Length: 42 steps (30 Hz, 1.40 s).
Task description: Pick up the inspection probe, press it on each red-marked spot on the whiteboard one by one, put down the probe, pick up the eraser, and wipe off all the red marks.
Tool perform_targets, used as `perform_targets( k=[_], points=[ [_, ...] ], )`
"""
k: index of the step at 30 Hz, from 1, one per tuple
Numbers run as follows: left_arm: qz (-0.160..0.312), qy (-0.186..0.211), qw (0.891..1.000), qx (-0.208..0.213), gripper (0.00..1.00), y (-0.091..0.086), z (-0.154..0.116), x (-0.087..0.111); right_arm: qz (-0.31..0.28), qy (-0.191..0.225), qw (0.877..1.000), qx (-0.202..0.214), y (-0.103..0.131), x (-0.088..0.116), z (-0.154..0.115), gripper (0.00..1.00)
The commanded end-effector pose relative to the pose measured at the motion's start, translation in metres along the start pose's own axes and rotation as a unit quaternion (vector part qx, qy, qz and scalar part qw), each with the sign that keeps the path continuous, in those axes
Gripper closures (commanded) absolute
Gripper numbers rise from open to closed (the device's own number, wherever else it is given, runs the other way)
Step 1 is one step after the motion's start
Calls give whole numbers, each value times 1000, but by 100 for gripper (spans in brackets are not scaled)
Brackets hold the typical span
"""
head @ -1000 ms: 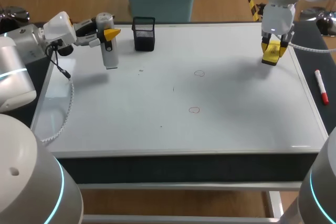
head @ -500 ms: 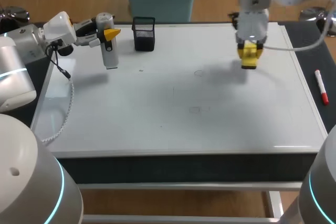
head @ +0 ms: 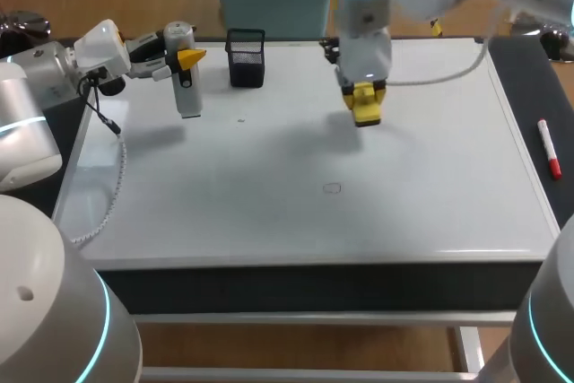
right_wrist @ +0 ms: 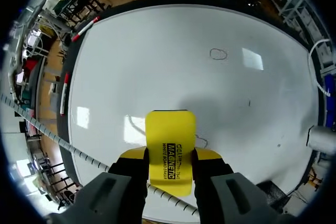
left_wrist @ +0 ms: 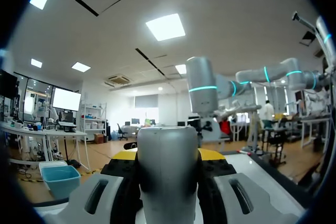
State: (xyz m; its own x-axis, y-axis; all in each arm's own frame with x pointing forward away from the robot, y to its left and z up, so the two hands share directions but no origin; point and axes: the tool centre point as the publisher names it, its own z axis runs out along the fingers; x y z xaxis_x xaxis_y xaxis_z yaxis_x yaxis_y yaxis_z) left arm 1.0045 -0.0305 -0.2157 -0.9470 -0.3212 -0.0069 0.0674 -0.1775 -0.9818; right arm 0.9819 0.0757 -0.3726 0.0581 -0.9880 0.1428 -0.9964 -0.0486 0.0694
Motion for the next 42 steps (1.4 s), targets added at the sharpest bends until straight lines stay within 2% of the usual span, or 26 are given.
perform_targets(
  k=[1,8,17,29,42],
  points=[
    [1,-1,1000,1,100,0,1,0,2,11,1000,4,-4,-15,1,100],
    [1,-1,1000,1,100,0,1,0,11,-17,1000,9,-4,-32,8,100],
    [1,-1,1000,1,100,0,1,0,12,-36,999,5,2,-40,15,100],
    [1,-1,1000,1,100,0,1,0,-9,-44,999,9,3,-52,24,100],
    [1,-1,1000,1,100,0,1,0,-29,-41,999,-5,2,-60,37,100]
  ],
)
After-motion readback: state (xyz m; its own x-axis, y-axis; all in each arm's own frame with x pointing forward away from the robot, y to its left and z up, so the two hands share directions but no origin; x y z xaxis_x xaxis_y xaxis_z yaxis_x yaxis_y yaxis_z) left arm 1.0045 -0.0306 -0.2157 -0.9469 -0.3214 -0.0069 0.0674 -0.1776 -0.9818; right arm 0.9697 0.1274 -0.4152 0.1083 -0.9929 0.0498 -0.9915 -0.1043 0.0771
